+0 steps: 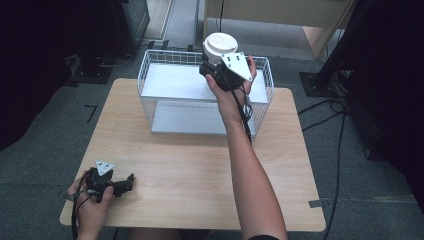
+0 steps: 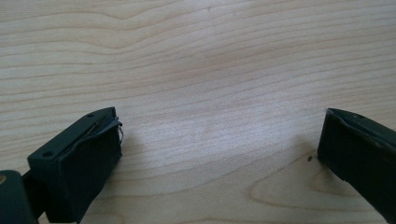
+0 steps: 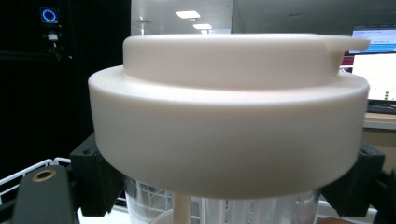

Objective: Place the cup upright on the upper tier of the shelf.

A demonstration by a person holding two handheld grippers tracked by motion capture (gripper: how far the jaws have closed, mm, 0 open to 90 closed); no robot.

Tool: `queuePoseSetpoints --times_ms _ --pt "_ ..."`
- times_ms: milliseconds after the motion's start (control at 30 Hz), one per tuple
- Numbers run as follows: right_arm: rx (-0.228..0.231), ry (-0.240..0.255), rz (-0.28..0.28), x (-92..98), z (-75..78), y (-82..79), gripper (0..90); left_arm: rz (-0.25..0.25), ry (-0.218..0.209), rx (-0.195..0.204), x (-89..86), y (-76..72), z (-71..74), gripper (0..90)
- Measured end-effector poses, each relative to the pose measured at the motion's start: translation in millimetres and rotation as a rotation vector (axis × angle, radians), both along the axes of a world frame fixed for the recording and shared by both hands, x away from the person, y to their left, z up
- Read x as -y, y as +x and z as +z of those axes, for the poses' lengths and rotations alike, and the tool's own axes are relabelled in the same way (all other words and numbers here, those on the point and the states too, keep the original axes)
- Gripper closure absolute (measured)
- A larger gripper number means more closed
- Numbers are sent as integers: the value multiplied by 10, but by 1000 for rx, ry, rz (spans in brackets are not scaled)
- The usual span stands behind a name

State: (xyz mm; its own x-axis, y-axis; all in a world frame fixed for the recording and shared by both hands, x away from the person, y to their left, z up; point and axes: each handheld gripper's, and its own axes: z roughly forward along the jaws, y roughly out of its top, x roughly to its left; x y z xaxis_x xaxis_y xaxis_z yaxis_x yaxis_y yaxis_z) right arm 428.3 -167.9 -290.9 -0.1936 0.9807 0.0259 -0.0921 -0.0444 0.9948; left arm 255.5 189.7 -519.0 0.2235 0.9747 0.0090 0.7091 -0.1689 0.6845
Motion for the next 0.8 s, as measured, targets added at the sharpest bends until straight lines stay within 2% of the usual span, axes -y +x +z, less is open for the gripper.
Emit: queuePoseSetpoints --times_ms 233,267,533,667,800 --pt "-25 -16 2 -74 10 148 156 -1 0 0 -1 0 0 0" --pt "-14 -19 1 -76 0 158 156 2 -3 1 2 0 -1 0" --pt "-52 28 -1 -31 20 198 154 -1 0 -1 -1 0 1 0" --pt "-67 16 22 -19 37 203 143 0 0 0 0 0 0 0" --pt "-87 26 38 -4 47 206 114 0 0 0 0 0 0 0"
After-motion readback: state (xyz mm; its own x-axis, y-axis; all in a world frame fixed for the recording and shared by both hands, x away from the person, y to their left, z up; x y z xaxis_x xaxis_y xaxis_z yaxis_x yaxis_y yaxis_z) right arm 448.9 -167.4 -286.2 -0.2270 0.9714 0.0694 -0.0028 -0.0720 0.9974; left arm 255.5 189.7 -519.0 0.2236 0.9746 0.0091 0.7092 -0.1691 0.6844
